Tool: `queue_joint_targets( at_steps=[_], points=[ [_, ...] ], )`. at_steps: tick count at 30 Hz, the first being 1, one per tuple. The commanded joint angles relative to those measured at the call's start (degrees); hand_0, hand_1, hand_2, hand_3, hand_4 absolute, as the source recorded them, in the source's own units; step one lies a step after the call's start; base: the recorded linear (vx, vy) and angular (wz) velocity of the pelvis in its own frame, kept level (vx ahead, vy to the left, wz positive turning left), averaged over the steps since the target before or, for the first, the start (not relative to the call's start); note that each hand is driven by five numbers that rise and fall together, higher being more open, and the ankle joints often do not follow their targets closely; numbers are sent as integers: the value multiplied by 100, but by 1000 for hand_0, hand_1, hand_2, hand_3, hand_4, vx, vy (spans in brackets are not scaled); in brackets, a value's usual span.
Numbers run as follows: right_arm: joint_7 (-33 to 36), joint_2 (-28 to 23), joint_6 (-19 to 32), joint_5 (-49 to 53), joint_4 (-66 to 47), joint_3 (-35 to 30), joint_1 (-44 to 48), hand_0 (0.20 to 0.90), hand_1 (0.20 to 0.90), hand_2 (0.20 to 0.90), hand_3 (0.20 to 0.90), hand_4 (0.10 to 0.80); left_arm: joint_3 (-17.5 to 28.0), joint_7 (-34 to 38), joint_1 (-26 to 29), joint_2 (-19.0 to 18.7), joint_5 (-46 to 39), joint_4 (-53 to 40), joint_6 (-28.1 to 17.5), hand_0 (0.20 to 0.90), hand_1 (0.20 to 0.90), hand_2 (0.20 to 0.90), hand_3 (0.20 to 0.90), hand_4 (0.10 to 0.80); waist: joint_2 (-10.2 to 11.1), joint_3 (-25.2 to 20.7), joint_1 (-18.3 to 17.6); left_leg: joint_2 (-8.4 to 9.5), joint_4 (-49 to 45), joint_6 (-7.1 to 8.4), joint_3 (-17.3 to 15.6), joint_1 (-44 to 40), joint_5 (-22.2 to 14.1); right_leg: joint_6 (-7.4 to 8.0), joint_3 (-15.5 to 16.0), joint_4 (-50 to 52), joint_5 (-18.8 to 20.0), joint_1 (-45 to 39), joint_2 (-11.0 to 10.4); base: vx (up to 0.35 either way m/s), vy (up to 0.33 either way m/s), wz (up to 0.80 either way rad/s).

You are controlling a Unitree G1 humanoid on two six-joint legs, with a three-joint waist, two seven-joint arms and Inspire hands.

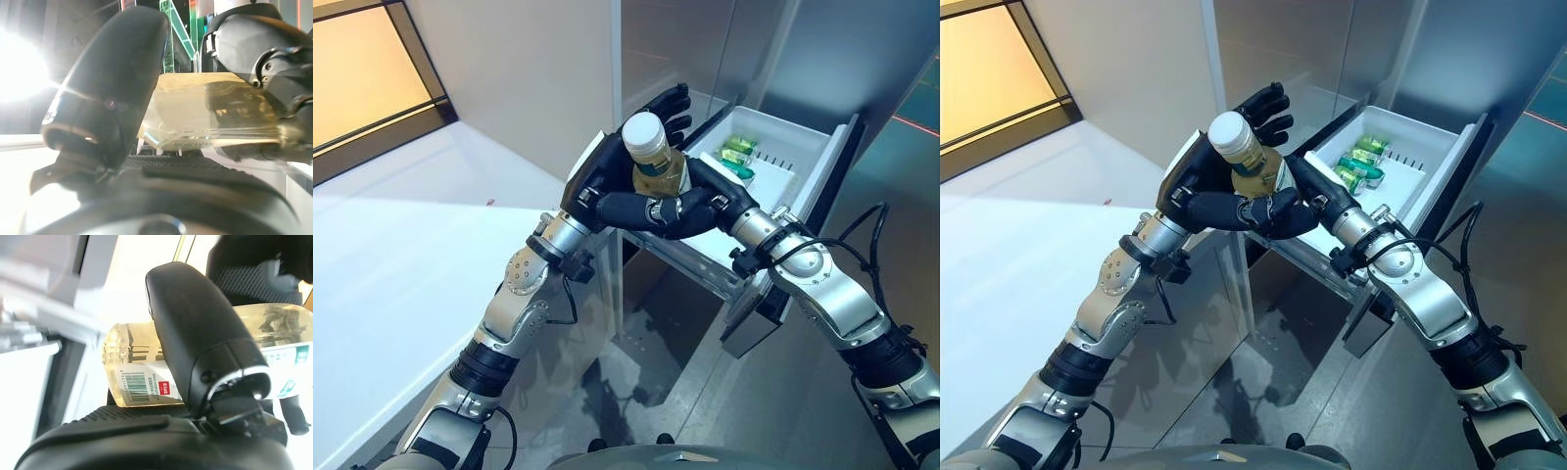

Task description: Put drinks into fridge and close the fridge

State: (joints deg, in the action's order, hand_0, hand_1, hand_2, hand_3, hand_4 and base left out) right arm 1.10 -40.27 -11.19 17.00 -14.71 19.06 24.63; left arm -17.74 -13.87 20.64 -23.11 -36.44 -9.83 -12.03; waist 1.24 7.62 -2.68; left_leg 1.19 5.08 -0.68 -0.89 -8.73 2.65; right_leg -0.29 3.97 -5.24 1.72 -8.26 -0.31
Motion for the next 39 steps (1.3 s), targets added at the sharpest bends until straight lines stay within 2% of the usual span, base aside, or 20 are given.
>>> queue_joint_targets(
  at_steps=[1, 6, 7, 9, 11, 15, 17, 19, 23, 26, 28, 29, 32, 36, 39],
  points=[
    [1788, -102, 977, -719, 630, -1607, 1759, 300, 300, 300, 200, 100, -360, -142, 378, 193, -444, -751, -770, 900, 900, 900, 900, 800, 122, -606, 215, 69, -8, -81, -25, -31, -423, 216, 98, 155, -121, -12, -10, 17, -2, 18],
    [2588, -272, 995, -1258, 1291, -1523, 2038, 300, 300, 300, 200, 100, -512, -280, 228, 377, -1401, -688, -259, 900, 900, 900, 900, 800, 131, -580, 353, 74, -8, -66, 89, -30, -403, 206, 237, 155, -152, -73, -34, 22, -6, 21],
    [2819, -382, 986, -1457, 1593, -1470, 2182, 300, 300, 300, 200, 100, -590, -396, 126, 451, -1831, -663, 12, 900, 900, 900, 900, 800, 141, -577, 412, 70, -8, -54, 110, -21, -397, 203, 299, 156, -166, -88, -42, 17, -8, 22],
    [3053, -534, 970, -1734, 1974, -1369, 2348, 300, 300, 300, 200, 100, -691, -561, 11, 515, -2205, -626, 239, 900, 900, 900, 900, 800, 154, -577, 466, 60, -8, -43, 122, -15, -390, 202, 376, 163, -182, -105, -53, 19, -8, 21],
    [3145, -682, 957, -1585, 2305, -1282, 2497, 300, 300, 300, 200, 100, -791, -776, -107, 557, -2658, -583, 567, 900, 900, 900, 900, 800, 162, -578, 511, 49, -8, -28, 130, -6, -383, 202, 446, 161, -193, -121, -63, 20, -5, 29],
    [3244, -879, 945, -1353, 3044, -1101, 2718, 300, 300, 300, 200, 100, -1010, -1137, -404, 664, -3368, -520, 1527, 900, 900, 900, 900, 800, 181, -561, 606, 29, -8, 13, 151, 17, -360, 198, 592, 146, -200, -149, -87, 27, -6, 23],
    [3205, -1026, 999, -1308, 3630, -932, 2825, 300, 300, 300, 200, 100, -1209, -1338, -688, 657, -3828, -409, 2553, 900, 900, 900, 900, 800, 177, -550, 675, 18, -8, 42, 170, 0, -392, 201, 656, 118, -232, -198, -89, 76, -10, 12],
    [3107, -1157, 983, -1253, 4030, -792, 2918, 300, 300, 300, 200, 100, -1391, -1439, -932, 618, -4119, -254, 3101, 900, 900, 900, 900, 800, 161, -522, 725, 13, -8, 57, 175, -1, -381, 205, 710, 104, -228, -212, -98, 54, -2, 18],
    [2933, -1347, 912, -1275, 4585, -561, 2989, 300, 300, 300, 200, 100, -1570, -1430, -1330, 466, -4366, -23, 3790, 900, 900, 900, 900, 800, 128, -459, 804, 2, -8, 79, 182, 37, -345, 207, 786, 83, -214, -196, -108, 26, 4, 16],
    [2718, -1500, 865, -1245, 5045, -393, 3053, 300, 300, 300, 200, 100, -1667, -1522, -1581, 303, -3963, 315, 3908, 900, 900, 900, 900, 800, 103, -365, 872, -10, -8, 88, 200, 102, -305, 207, 837, 102, -206, -132, -115, -5, -6, 10],
    [2555, -1613, 798, -1153, 5315, -261, 3089, 300, 300, 300, 200, 100, -1707, -1653, -1707, 203, -3533, 605, 3833, 900, 900, 900, 900, 800, 83, -279, 916, -8, -21, 86, 232, 180, -272, 202, 848, 123, -196, -59, -115, -46, -21, 13],
    [2459, -1629, 776, -1077, 5485, -210, 3100, 300, 300, 300, 200, 100, -1722, -1731, -1755, 153, -3093, 810, 3714, 900, 900, 900, 900, 800, 62, -206, 939, -10, -39, 84, 255, 255, -255, 196, 846, 153, -193, 22, -116, -69, -25, 6],
    [2124, -1658, 605, -829, 5726, -87, 3142, 300, 300, 300, 200, 100, -1764, -1661, -1770, 41, -2494, 1337, 3389, 900, 900, 900, 900, 800, 30, -65, 970, -7, -75, 76, 305, 401, -218, 186, 824, 199, -175, 176, -113, -90, -35, 10],
    [1574, -1471, 298, -349, 6175, 8, 3219, 300, 300, 300, 200, 100, -1721, -1067, -1616, -94, -1458, 2378, 2482, 900, 900, 900, 900, 800, 0, 290, 1021, 12, -150, 53, 412, 680, -165, 167, 747, 259, -131, 450, -100, -130, -61, 6],
    [1436, -1292, 159, -355, 6469, -55, 3178, 300, 300, 300, 200, 100, -1594, -612, -1569, -48, -712, 3274, 1955, 900, 900, 900, 900, 800, 6, 493, 1056, 8, -170, 37, 442, 783, -142, 164, 688, 224, -85, 522, -74, -52, -80, 6]
  ],
)
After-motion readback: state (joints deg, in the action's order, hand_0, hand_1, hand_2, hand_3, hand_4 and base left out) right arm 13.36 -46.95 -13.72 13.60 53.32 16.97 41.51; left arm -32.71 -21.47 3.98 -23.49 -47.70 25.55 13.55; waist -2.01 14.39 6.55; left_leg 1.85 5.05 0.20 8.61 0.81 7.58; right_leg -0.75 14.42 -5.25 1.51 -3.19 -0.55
